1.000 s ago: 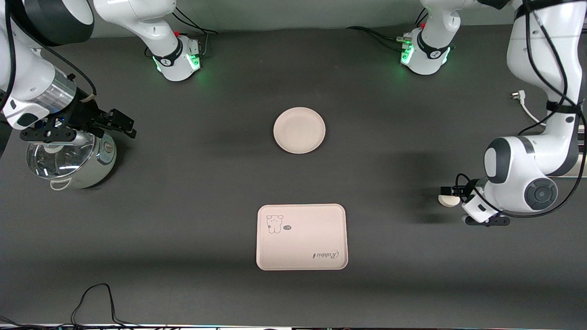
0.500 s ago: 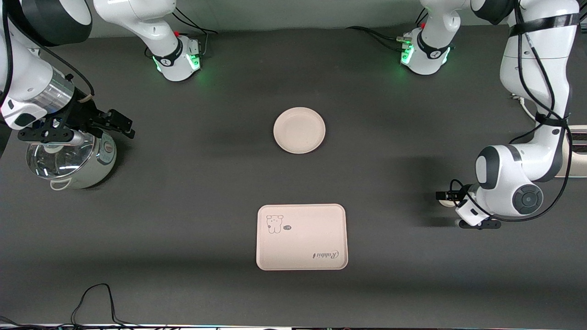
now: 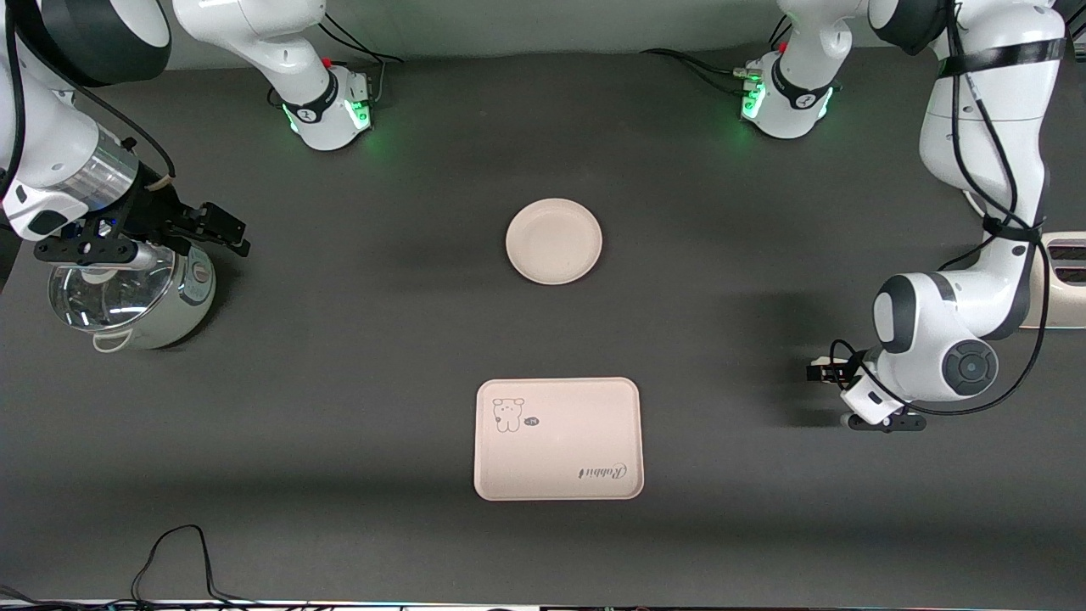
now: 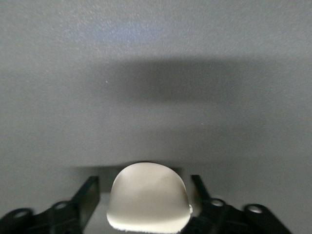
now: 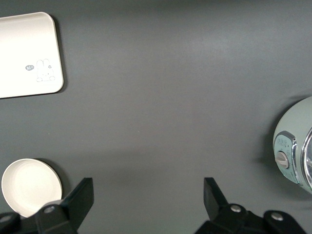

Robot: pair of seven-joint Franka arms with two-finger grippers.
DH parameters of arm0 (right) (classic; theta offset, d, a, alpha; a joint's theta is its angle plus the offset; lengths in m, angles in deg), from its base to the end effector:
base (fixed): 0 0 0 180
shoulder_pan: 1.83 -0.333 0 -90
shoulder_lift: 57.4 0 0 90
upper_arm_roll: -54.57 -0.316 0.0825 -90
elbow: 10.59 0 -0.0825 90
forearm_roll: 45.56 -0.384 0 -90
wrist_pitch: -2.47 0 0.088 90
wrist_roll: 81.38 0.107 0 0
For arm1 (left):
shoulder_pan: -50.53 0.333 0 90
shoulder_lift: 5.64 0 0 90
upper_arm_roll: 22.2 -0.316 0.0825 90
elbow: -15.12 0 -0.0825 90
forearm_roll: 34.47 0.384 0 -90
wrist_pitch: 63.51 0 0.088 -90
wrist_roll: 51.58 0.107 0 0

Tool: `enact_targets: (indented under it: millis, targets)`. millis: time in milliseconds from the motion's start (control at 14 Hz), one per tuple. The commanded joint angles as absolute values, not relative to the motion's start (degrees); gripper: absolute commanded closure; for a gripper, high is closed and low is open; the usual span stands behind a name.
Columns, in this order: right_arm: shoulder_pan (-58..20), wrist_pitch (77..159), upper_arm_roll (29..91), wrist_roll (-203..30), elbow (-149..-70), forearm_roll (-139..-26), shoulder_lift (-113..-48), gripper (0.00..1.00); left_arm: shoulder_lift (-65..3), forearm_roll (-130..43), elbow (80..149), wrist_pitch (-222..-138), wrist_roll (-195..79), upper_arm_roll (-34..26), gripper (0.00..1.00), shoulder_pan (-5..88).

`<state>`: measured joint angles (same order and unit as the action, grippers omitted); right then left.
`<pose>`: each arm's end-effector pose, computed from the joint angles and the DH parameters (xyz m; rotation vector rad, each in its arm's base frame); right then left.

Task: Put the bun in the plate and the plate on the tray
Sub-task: 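Lift the bun with the left gripper toward the white plate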

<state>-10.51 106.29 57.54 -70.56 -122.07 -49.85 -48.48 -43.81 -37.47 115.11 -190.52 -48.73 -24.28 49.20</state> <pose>0.5126 0.0561 0.5501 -3.0541 0.1616 -0.0150 0.6435 0.0052 0.1776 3.1055 -0.0103 -0.3011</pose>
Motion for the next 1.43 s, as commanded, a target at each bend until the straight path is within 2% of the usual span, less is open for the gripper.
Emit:
enact_targets:
  millis: [0,214,786,929,1143,1357]
  targets:
    - [-10.97,107.76,57.82,-70.39,-122.21,-51.28,-48.52,0.00,-43.44,-38.25,115.22,-190.08,-47.63,-24.48,0.48,49.12]
    - [-10.97,108.56,57.73,-70.39,-122.38,-51.37,-48.70,0.00,-41.08,-38.25,114.87,-184.56,-47.89,-24.40,0.49,49.03]
    - [-11.32,107.33,57.73,-70.39,-122.56,-51.37,-48.26,0.00,-26.67,-38.25,107.06,-154.43,-48.68,-24.40,0.46,48.15]
    - [-11.24,106.72,57.73,-70.48,-122.56,-51.36,-48.26,0.00,-21.75,-38.34,107.31,-149.23,-48.94,-24.31,0.46,48.07]
    - [-11.50,106.80,57.73,-70.48,-122.56,-51.37,-48.52,0.00,-15.60,-38.69,108.97,-144.38,-54.98,-23.87,0.46,44.39]
    - [-11.59,106.54,57.82,-70.48,-122.91,-51.37,-48.26,0.00,-11.36,-40.61,111.79,-144.72,-66.84,-21.68,0.46,37.89]
